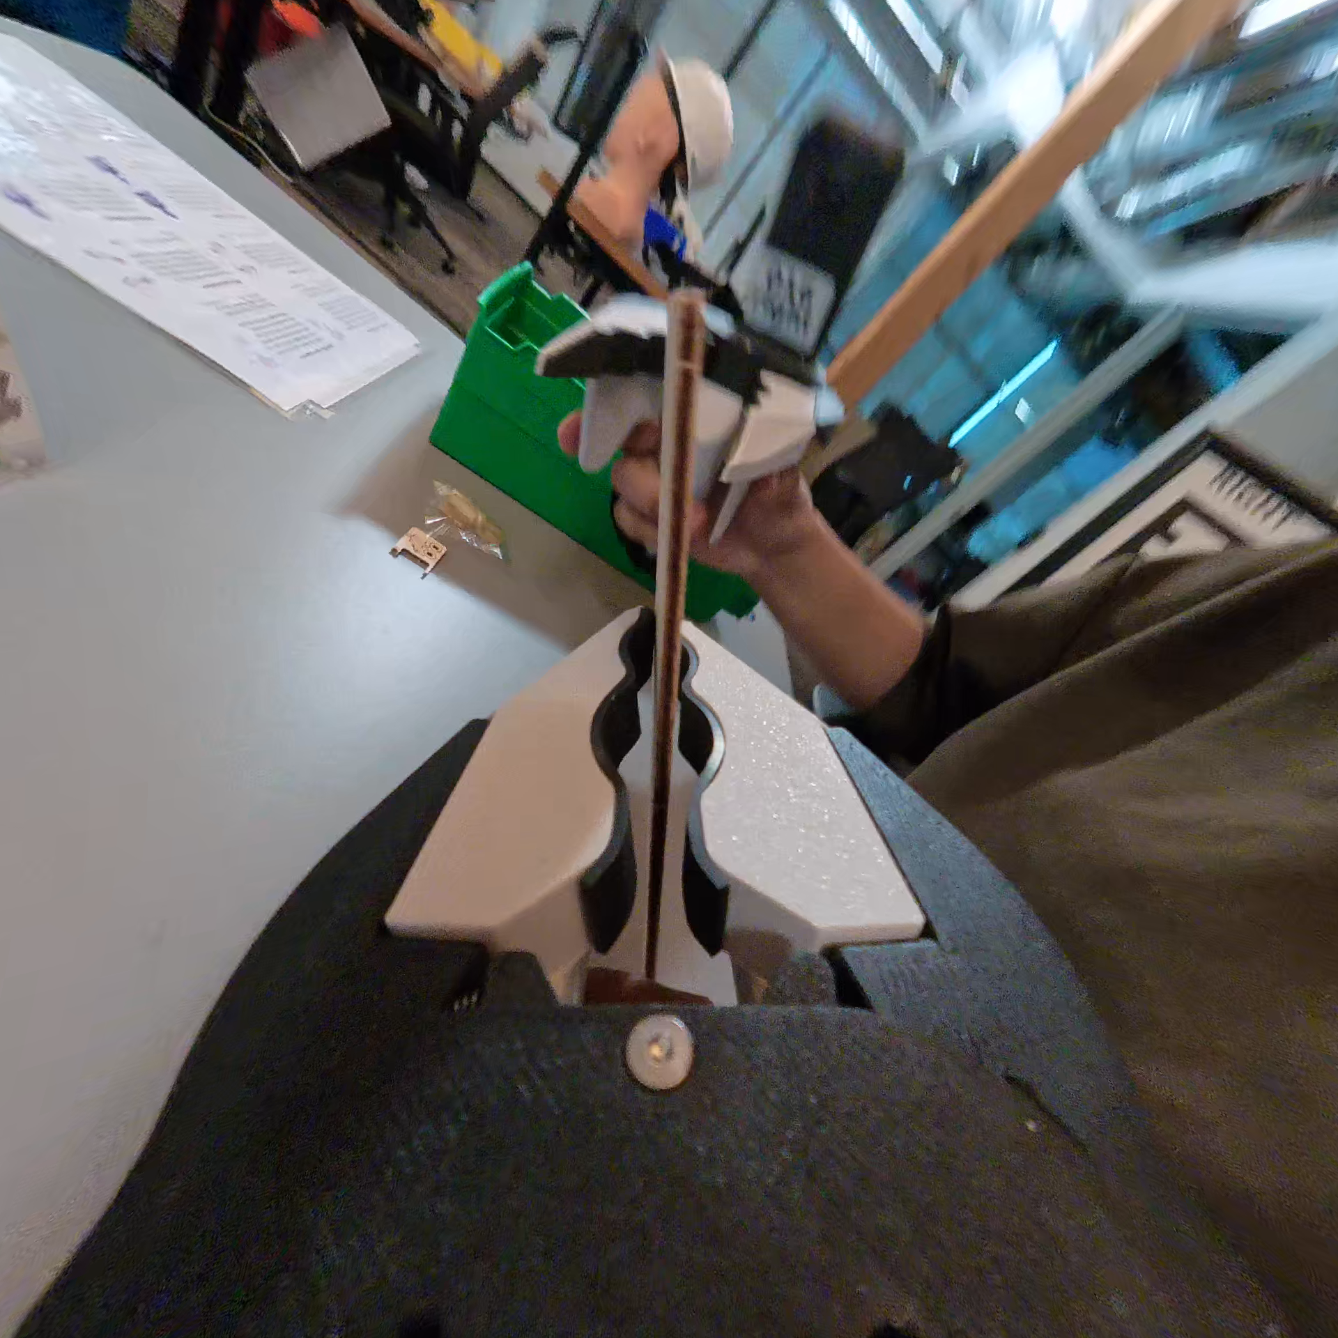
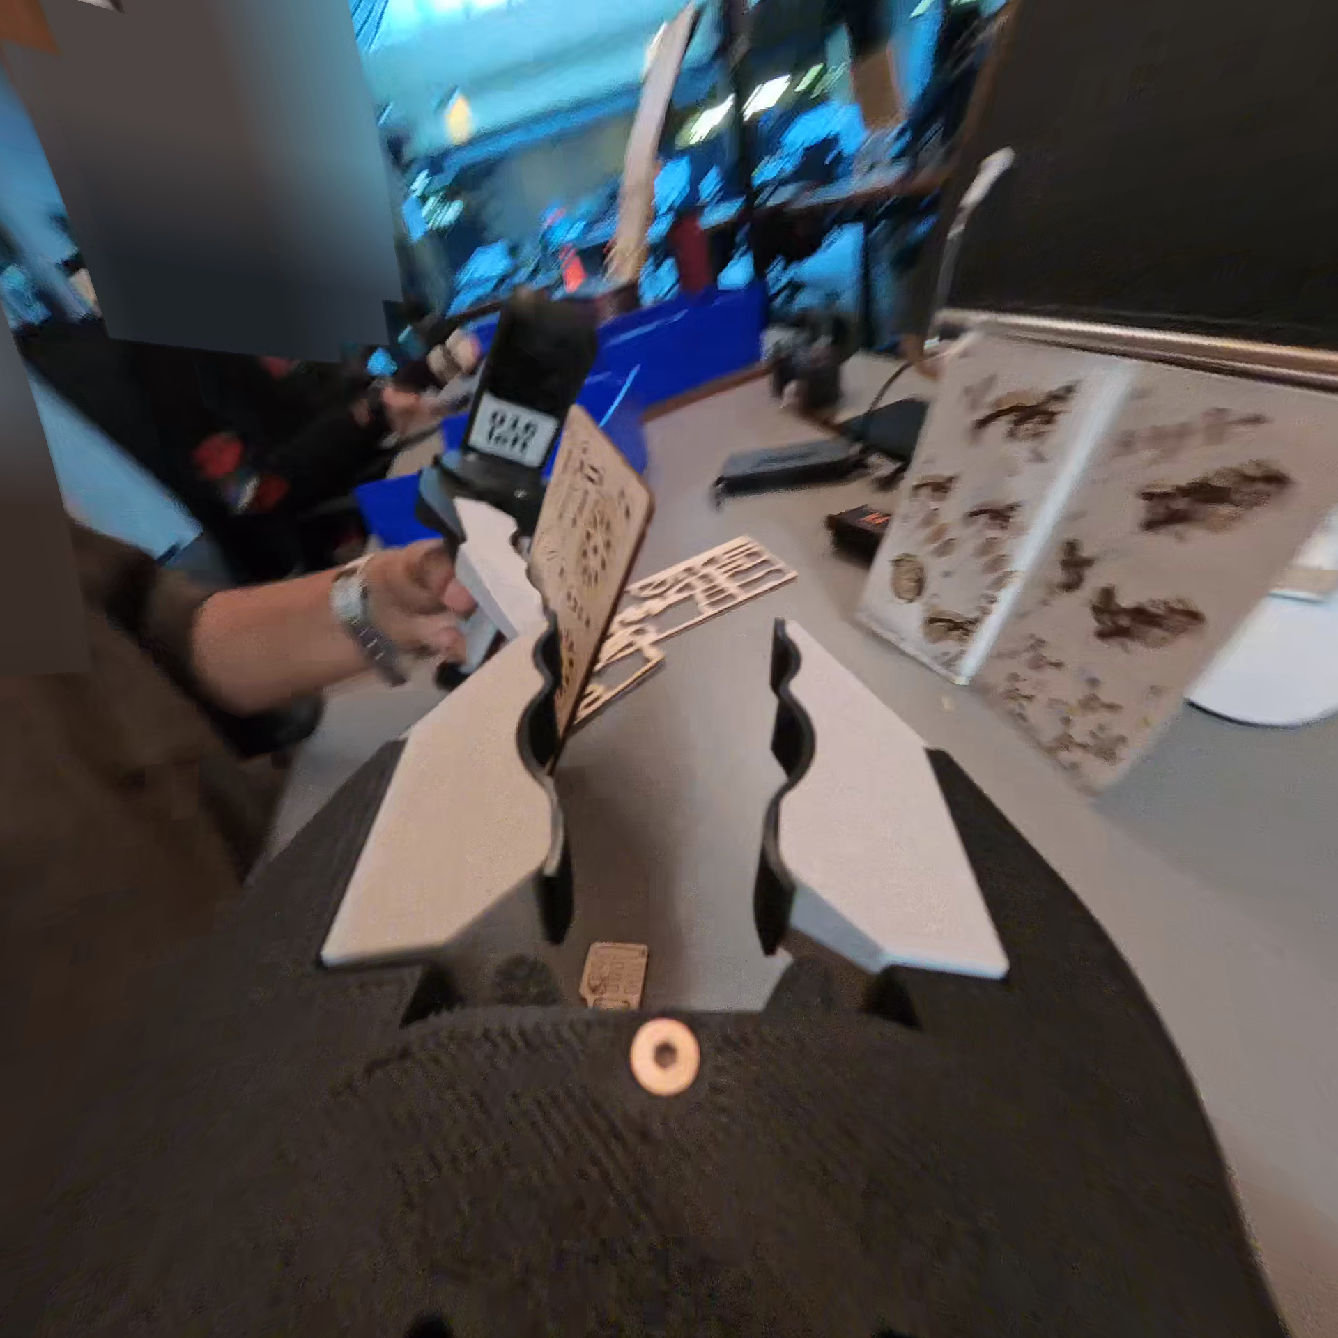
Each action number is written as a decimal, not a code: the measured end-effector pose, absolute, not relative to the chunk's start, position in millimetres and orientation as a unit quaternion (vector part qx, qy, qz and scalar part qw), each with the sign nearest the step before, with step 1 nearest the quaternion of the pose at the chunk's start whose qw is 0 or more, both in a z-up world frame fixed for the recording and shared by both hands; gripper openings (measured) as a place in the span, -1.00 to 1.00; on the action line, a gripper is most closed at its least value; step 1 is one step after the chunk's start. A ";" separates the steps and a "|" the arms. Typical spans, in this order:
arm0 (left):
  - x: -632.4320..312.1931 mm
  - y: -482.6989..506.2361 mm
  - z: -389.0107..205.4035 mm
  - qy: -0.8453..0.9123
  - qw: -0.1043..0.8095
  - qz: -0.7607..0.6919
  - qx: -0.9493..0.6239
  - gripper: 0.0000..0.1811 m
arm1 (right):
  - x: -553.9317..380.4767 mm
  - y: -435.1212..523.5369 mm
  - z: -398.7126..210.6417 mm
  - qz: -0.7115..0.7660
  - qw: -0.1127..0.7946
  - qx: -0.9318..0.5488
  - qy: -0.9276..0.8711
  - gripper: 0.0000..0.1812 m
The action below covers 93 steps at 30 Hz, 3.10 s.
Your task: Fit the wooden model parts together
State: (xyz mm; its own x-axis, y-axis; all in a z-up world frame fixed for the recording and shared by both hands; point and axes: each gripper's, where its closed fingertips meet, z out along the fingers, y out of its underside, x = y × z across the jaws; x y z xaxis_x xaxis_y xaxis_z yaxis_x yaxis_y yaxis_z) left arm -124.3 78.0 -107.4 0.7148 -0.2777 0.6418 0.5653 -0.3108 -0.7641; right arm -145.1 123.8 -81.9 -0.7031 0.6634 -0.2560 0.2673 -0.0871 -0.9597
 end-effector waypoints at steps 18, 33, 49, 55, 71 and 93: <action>-117.5 78.7 -159.1 -0.194 0.576 -0.402 -0.685 -0.89 | -114.9 80.0 -155.0 0.703 -0.019 -0.467 -0.535 -1.00; -118.8 78.2 -164.2 -0.210 0.568 -0.431 -0.669 -0.97 | -117.5 85.9 -161.6 0.697 -0.010 -0.477 -0.535 -0.98; -119.7 76.4 -163.3 -0.185 0.583 -0.390 -0.688 -1.00 | -121.9 94.5 -171.2 0.619 0.117 -0.459 -0.627 -0.58; -113.3 80.1 -167.1 -0.174 0.578 -0.374 -0.704 -1.00 | -120.0 86.7 -173.2 0.647 0.034 -0.477 -0.594 -0.77; -115.5 87.0 -180.1 -0.203 0.561 -0.335 -0.729 -1.00 | -130.6 97.5 -192.1 0.595 0.066 -0.539 -0.593 -0.98; -200.8 38.7 -178.3 -0.338 0.521 -0.344 -0.705 -1.00 | -114.2 121.9 -190.2 0.558 0.096 -0.499 -0.656 -0.81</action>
